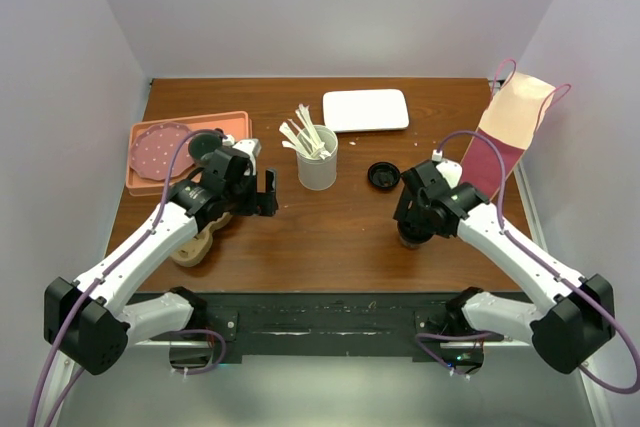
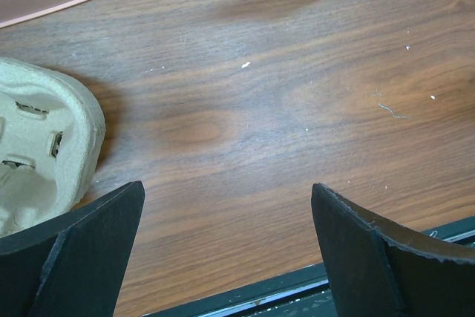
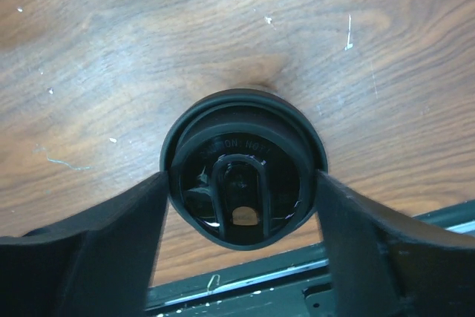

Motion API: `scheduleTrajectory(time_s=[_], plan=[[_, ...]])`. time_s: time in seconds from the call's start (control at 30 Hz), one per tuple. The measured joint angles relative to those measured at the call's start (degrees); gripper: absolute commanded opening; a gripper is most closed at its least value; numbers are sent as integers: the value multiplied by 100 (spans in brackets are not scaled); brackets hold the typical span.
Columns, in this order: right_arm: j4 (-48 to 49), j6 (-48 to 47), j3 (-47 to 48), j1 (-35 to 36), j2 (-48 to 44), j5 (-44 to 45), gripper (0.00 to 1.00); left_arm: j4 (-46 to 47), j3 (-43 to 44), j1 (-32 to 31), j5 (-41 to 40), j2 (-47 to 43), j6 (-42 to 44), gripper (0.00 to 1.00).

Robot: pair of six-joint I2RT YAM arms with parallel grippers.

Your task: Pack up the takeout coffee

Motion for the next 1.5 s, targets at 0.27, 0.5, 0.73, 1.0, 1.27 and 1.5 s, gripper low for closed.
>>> scheduleTrajectory(time_s=[0.27,0.5,0.73,1.0,1.27,1.5], plan=[[-728,76,970,0,278,221,89,-138,184,0,-46,59,-13,100],[-1226,-326,3104,-85,743,780,84,-240,695,0,-94,72,-87,100],[-1093,-1606,4944,-1600,1965,1113,69,-422,1246,-52,177,181,-334,100],[-1043,-2479,5882,-2771,2922,826,48,-444,1580,-195,584,238,-535,99],[-876,-2861,5792,-3285,3163,201,28,-435,1416,-195,629,127,-625,99],[-789,-3049,5928,-3484,3722,-59,15,-417,1408,-195,584,-81,-697,98]])
